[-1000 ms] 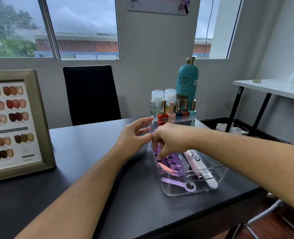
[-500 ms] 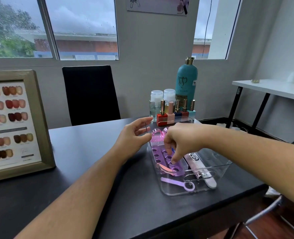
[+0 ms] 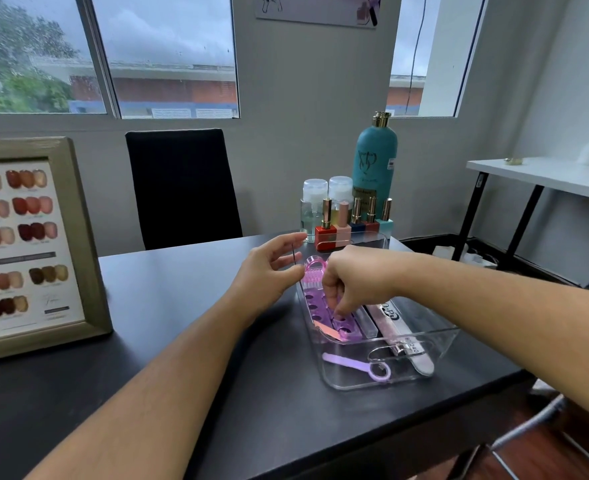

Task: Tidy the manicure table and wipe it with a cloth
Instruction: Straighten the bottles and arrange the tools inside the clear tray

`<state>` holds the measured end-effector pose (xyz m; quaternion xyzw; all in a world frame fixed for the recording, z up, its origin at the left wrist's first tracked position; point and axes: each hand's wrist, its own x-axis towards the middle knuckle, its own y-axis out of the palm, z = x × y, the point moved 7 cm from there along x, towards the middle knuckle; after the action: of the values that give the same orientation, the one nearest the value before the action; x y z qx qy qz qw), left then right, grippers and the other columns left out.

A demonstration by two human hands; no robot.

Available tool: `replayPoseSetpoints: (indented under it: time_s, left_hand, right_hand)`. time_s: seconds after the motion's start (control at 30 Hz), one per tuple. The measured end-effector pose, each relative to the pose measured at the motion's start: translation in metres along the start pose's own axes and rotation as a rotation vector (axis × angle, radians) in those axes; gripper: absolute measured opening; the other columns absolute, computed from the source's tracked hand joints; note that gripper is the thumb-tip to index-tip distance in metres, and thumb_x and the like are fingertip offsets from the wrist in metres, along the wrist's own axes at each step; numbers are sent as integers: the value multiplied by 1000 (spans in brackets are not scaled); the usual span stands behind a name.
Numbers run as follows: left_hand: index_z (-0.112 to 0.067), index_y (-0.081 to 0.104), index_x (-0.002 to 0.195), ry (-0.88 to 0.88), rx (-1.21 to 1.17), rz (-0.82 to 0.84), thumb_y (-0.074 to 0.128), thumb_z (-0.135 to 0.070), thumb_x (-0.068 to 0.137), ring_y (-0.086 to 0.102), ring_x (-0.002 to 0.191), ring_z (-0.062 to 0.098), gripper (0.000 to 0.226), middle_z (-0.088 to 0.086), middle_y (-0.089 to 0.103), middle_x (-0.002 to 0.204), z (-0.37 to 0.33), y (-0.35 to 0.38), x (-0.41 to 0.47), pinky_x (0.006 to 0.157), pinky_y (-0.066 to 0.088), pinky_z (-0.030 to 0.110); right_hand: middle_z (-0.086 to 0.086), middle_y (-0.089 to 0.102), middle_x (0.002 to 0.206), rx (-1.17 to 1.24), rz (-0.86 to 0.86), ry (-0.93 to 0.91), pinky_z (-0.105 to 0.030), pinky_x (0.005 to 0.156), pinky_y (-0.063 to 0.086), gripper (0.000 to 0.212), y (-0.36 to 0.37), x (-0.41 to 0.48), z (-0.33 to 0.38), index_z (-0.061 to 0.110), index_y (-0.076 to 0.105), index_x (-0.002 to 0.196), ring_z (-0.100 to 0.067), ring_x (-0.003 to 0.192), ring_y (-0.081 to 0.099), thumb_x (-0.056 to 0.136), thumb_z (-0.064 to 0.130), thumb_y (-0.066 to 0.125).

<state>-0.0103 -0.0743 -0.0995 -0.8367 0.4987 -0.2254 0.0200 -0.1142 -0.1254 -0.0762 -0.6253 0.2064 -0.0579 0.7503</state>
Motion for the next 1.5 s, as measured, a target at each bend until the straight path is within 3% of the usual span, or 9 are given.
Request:
replayPoseSetpoints:
  time_s: [0.33,0.43,0.6,0.77,0.9,1.03,1.17,1.3,1.5]
  left_hand:
    - [-31,52,125,14,-2,4,60,-5,85,54,115,7,48,-16,54,123,0,0,0,79,47,8]
    - [-29,52,126,18,-6,-2,60,-4,85,53,114,7,48,-16,54,122,0,0,0,76,47,5]
    - [-28,52,126,19,-15,-2,59,-2,85,54,115,9,49,-14,54,122,-1,0,0,77,47,6]
    - [-28,52,126,17,-15,-2,59,-3,85,53,115,8,49,-15,54,121,-1,1,1,75,47,5]
    - [-31,52,124,16,-2,-6,60,-4,85,54,116,9,49,-16,54,123,0,0,1,80,48,9]
    - [-33,52,123,21,-4,-3,60,-4,84,54,116,8,49,-17,53,122,-1,0,1,77,47,6]
    - [-32,53,123,22,-17,-2,60,-3,84,54,115,8,49,-16,54,122,0,0,0,77,48,6]
    - [-31,54,122,20,-33,-2,60,-2,84,56,112,7,49,-17,56,119,0,0,0,75,48,6]
    - [-35,55,117,18,-42,1,60,-2,83,57,113,7,48,-18,57,118,0,0,0,79,49,9]
  right_hand:
    - [12,55,63,31,-77,-15,-20,54,35,15,-13,-9,1,16,71,84,-2,57,50,79,30,74]
    - [13,55,55,66,-29,-52,-17,53,36,16,-9,-15,8,20,72,79,5,50,50,75,35,77]
    - [8,63,64,41,4,-49,-30,67,52,17,2,-13,21,17,67,72,-8,63,58,76,31,77]
    - [-1,64,70,80,58,-18,-36,69,52,19,5,-12,20,8,68,79,-14,67,57,77,26,74]
    - [7,60,63,185,145,10,-22,59,43,15,11,-12,15,18,63,67,-7,61,53,78,22,73]
    - [13,59,53,255,196,3,-12,50,42,15,13,-13,11,20,64,67,6,46,52,78,14,74]
    - [9,62,61,324,207,5,-20,62,48,19,14,-12,9,18,61,72,5,46,55,75,8,77]
    - [-2,70,73,411,215,-31,-26,72,51,21,10,-17,6,14,59,75,-8,63,64,75,1,75]
    - [-7,72,85,378,197,-79,-18,68,50,16,10,-23,6,15,64,82,-6,68,64,76,9,77]
